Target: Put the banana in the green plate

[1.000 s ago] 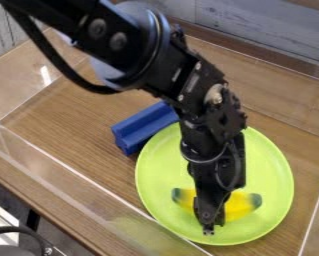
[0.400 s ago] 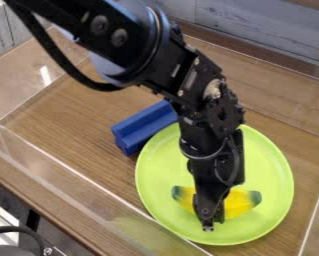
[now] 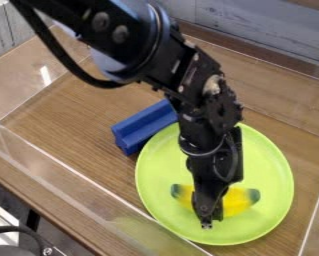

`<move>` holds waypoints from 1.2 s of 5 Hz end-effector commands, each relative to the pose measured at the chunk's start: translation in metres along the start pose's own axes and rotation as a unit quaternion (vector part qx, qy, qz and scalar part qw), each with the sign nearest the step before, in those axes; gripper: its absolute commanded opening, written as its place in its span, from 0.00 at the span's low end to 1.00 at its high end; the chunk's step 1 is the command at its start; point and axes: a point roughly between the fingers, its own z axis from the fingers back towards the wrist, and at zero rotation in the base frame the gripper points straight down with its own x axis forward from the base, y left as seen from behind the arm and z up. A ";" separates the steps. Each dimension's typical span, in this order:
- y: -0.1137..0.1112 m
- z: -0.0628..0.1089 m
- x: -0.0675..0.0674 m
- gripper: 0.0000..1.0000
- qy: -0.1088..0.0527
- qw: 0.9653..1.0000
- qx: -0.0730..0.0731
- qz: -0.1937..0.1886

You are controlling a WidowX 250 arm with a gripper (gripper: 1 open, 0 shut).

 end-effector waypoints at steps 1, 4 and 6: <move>0.007 0.004 -0.002 0.00 -0.002 1.000 0.003 0.009; 0.019 0.021 0.001 1.00 -0.001 1.000 0.001 0.028; 0.042 0.043 0.007 1.00 -0.005 0.997 0.017 0.080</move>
